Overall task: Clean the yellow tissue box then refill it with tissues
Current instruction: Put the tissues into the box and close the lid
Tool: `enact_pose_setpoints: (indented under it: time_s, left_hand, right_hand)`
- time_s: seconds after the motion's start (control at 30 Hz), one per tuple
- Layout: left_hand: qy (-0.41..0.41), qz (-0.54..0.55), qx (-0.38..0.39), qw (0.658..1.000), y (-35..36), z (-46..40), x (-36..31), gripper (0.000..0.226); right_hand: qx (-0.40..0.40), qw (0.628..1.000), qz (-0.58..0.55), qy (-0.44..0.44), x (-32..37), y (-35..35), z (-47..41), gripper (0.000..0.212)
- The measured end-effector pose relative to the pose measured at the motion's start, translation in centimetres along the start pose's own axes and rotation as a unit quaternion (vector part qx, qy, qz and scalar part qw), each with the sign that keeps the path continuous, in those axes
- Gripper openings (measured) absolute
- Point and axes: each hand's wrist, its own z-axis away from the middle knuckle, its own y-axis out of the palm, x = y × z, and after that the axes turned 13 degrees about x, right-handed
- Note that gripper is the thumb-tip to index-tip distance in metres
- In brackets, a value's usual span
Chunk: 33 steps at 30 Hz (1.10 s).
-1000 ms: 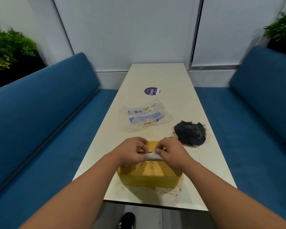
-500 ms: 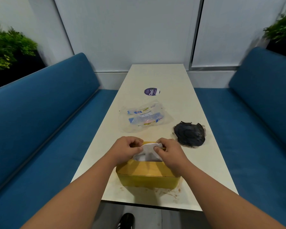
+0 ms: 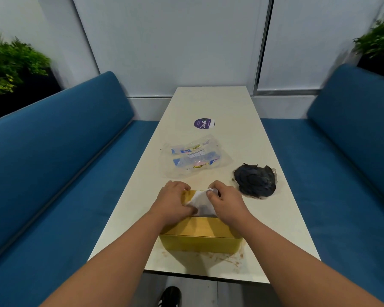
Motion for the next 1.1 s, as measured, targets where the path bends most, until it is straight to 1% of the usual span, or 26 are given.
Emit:
enact_pose_setpoints:
  time_s: [0.07,0.13,0.17,0.23,0.27,0.33,0.4,0.47,0.57,0.63,0.73,0.77,0.83,0.93,1.0,1.03,1.1]
  left_hand:
    - [-0.031,-0.026,0.005,0.999,0.3,-0.2,-0.3,0.077]
    - [-0.025,-0.016,0.012,0.999,0.3,-0.2,-0.1,0.075]
    - [-0.005,0.016,0.014,1.000,0.1,-0.2,0.1,0.068]
    - [0.043,0.095,0.004,0.995,-0.4,0.2,0.4,0.043]
    - [0.056,0.114,-0.001,0.992,-0.7,0.4,0.4,0.031]
    - [0.064,0.098,-0.009,0.993,-1.0,0.7,0.2,0.018]
    - [0.056,0.105,-0.020,0.993,-1.1,0.7,0.0,0.015]
    - [0.039,0.140,-0.031,0.989,-1.1,0.7,0.0,0.015]
    - [0.027,0.157,-0.040,0.986,-0.8,0.4,0.1,0.015]
    - [0.028,0.162,-0.041,0.986,-0.9,0.4,0.1,0.013]
    - [0.034,0.175,-0.036,0.983,-0.9,0.5,0.5,0.011]
    - [0.035,0.180,-0.036,0.982,-0.9,0.6,0.8,0.013]
    - [0.033,0.165,-0.037,0.985,-0.7,0.5,1.6,0.027]
    - [0.013,0.125,-0.010,0.992,0.0,0.2,2.2,0.050]
    - [-0.004,0.124,-0.005,0.992,0.5,0.2,2.0,0.062]
    - [-0.004,0.122,-0.011,0.992,0.7,0.1,1.9,0.063]
    - [0.002,0.108,-0.023,0.994,0.8,0.1,1.4,0.057]
  right_hand:
    - [-0.005,1.000,-0.016,0.014,0.3,0.3,0.0,0.014]
    - [-0.018,0.998,-0.051,0.025,0.1,0.4,0.0,0.013]
    - [-0.024,0.997,-0.069,0.027,0.0,0.4,0.0,0.014]
    - [-0.029,0.995,-0.094,0.023,-0.2,0.3,0.0,0.016]
    - [-0.027,0.995,-0.099,0.019,-0.2,0.2,0.1,0.016]
    - [-0.024,0.995,-0.099,0.010,-0.2,0.3,0.1,0.016]
    - [-0.026,0.994,-0.106,0.003,0.0,0.3,0.1,0.015]
    - [-0.030,0.993,-0.117,-0.001,0.1,0.1,0.3,0.015]
    - [-0.028,0.990,-0.135,0.002,0.2,-0.1,0.8,0.006]
    - [-0.026,0.989,-0.145,0.005,0.2,-0.1,1.1,0.010]
    - [-0.020,0.994,-0.111,0.002,0.2,0.0,1.3,0.010]
    - [-0.022,0.994,-0.103,0.001,0.1,0.1,1.2,0.008]
    - [-0.038,0.996,-0.075,-0.002,-0.1,0.2,1.1,0.008]
    - [-0.058,0.998,-0.004,-0.003,-0.7,0.4,1.0,0.019]
    - [-0.057,0.998,0.001,-0.001,-0.7,0.5,0.9,0.020]
    - [-0.057,0.998,0.004,0.002,-0.7,0.6,0.9,0.021]
    - [-0.059,0.998,0.018,0.003,-0.8,0.5,0.9,0.023]
